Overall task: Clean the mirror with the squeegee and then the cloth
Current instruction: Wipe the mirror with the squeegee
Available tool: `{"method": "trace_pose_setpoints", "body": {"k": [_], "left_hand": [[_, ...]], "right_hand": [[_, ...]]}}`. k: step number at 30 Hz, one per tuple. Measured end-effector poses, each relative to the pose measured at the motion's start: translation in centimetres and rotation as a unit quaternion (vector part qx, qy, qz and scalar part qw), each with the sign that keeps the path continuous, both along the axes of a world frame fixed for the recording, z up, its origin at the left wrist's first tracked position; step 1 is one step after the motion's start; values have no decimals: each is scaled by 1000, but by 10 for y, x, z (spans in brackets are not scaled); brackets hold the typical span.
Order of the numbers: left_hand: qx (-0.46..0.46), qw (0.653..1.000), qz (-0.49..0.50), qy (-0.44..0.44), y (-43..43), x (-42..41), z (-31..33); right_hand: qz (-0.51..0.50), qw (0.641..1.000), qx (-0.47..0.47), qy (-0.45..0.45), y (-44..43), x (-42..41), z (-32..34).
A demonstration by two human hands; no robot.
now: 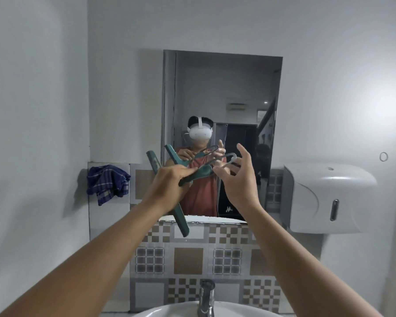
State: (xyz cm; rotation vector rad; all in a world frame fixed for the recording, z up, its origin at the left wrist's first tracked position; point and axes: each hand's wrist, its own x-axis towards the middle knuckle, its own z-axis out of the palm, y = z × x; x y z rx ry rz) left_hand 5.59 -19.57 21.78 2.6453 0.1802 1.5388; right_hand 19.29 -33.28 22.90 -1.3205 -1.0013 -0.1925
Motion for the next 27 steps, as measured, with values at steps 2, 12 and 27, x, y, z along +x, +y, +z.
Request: {"method": "trace_pose_setpoints", "body": {"k": [2,12,27], "left_hand": [[27,999,6,23,3,0,9],[136,988,-22,77,5,-3,52],[172,978,62,-100,48,7,24]], "right_hand": [[-37,990,-67,-116,-5,8,4],[-155,868,-177,-438,-8,35,27],[-169,882,-125,-422,52,38,80]]}}
